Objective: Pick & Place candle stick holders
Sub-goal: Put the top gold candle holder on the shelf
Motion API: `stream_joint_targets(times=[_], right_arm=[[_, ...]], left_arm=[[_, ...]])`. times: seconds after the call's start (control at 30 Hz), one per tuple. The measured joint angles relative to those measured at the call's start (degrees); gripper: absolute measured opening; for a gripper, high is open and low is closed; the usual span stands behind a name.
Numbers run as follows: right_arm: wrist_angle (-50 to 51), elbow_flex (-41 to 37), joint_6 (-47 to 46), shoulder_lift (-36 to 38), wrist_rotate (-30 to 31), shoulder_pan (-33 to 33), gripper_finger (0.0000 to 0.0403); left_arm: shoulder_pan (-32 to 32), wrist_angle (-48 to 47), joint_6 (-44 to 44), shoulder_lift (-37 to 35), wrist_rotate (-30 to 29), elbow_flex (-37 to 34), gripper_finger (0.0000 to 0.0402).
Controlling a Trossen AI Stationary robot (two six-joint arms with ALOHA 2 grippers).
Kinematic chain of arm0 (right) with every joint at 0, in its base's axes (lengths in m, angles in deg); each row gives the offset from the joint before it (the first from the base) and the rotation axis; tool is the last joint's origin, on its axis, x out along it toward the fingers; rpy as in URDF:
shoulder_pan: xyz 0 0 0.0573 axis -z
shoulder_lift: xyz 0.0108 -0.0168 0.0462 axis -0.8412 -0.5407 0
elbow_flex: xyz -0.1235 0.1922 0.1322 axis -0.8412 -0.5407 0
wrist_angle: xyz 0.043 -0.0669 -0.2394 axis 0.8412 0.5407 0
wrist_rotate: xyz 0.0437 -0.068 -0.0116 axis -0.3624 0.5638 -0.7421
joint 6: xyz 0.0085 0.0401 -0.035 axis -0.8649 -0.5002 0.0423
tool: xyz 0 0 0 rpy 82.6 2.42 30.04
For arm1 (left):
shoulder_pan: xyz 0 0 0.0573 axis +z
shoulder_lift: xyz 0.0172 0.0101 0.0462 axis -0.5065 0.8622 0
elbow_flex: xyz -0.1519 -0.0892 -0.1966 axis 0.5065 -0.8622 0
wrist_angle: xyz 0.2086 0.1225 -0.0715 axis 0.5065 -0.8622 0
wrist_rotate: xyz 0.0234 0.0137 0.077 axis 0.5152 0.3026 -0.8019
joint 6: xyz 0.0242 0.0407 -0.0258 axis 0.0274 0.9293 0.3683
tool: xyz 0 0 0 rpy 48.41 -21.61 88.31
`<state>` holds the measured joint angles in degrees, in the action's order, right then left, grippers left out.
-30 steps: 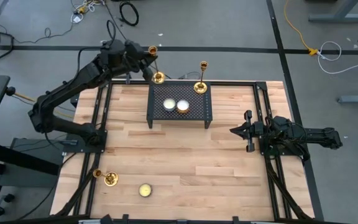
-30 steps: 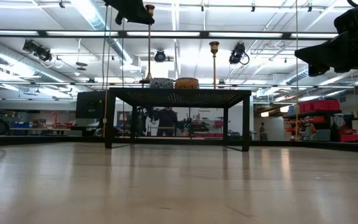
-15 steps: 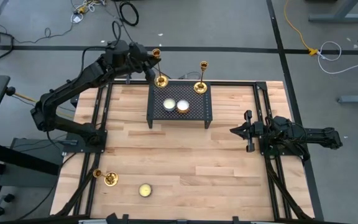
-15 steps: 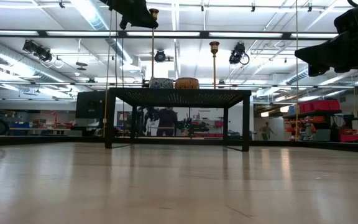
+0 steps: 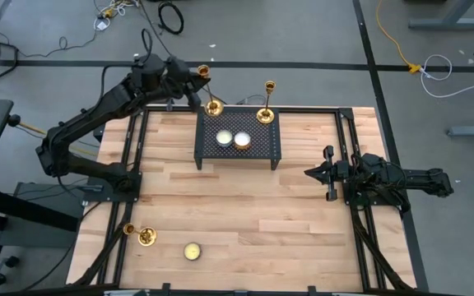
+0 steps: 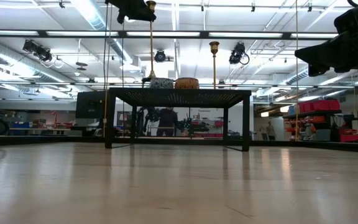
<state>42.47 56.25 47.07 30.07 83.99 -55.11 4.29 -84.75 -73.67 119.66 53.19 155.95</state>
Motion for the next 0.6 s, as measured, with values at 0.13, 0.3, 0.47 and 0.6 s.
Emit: stream_joint_targets(times=[0.13, 0.3, 0.47, 0.6], right_arm=[[0.0, 0.0, 0.0, 0.0, 0.1, 0.0, 0.0013], [0.0, 0.0, 0.0, 0.0, 0.1, 0.0, 0.0013], [0.0, 0.0, 0.0, 0.0, 0.2, 0.0, 0.0013], [0.0, 0.0, 0.0, 0.0, 0.1, 0.0, 0.0013]], left_arm=[[-0.2, 0.3, -0.3, -1.4, 0.1, -1.6, 0.0049], [-0.2, 0.8, -0.4, -1.9, 0.1, -2.3, 0.0051], [0.1, 0.9, -0.4, -1.9, 1.1, -2.3, 0.0046], [1.0, 0.9, -0.5, -1.9, 2.6, -2.3, 0.0050]])
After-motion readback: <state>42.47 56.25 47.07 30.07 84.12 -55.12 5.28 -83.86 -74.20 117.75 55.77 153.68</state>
